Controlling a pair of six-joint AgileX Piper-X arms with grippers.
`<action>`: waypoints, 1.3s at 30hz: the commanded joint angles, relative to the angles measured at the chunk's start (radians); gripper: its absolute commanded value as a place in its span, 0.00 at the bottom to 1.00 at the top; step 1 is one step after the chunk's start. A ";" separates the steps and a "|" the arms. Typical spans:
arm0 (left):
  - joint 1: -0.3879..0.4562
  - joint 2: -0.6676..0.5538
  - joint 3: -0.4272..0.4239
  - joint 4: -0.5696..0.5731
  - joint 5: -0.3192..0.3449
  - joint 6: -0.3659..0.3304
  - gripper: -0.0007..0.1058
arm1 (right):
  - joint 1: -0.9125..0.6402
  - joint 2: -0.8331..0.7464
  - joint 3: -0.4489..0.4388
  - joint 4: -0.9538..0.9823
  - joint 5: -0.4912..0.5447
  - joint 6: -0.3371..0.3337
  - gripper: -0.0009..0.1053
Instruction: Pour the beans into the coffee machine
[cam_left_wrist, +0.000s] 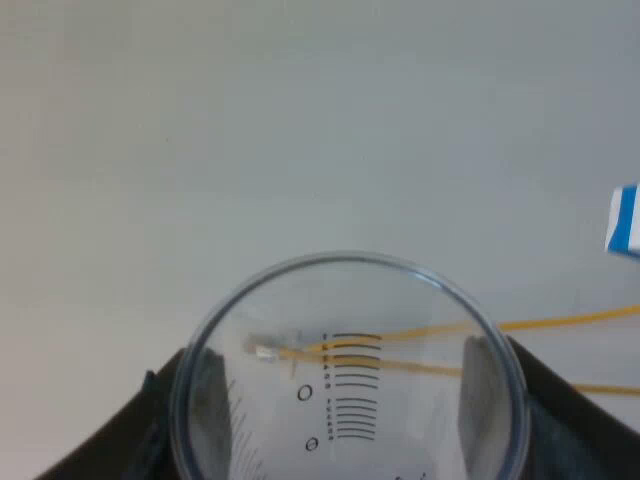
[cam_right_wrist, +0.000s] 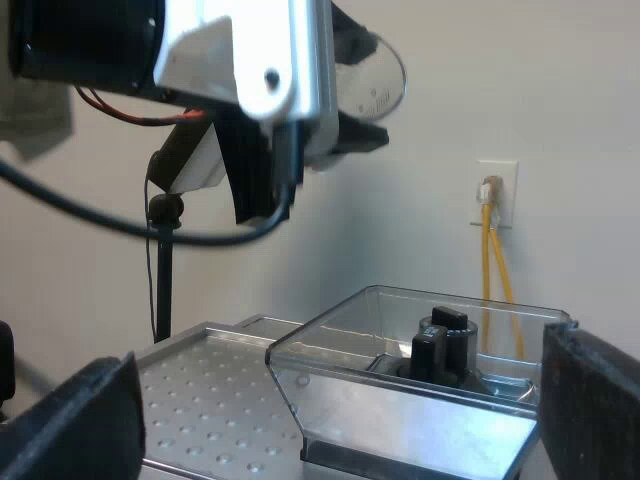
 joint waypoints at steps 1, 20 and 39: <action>-0.006 0.007 -0.010 -0.017 -0.004 0.062 0.05 | 0.001 -0.008 -0.011 -0.012 -0.003 -0.002 0.77; -0.009 0.017 -0.010 -0.017 0.013 0.215 0.05 | 0.001 -0.008 -0.011 -0.012 -0.003 -0.002 0.77; -0.009 0.017 -0.010 -0.017 0.071 0.510 0.05 | 0.001 -0.008 -0.011 -0.012 -0.003 -0.002 0.77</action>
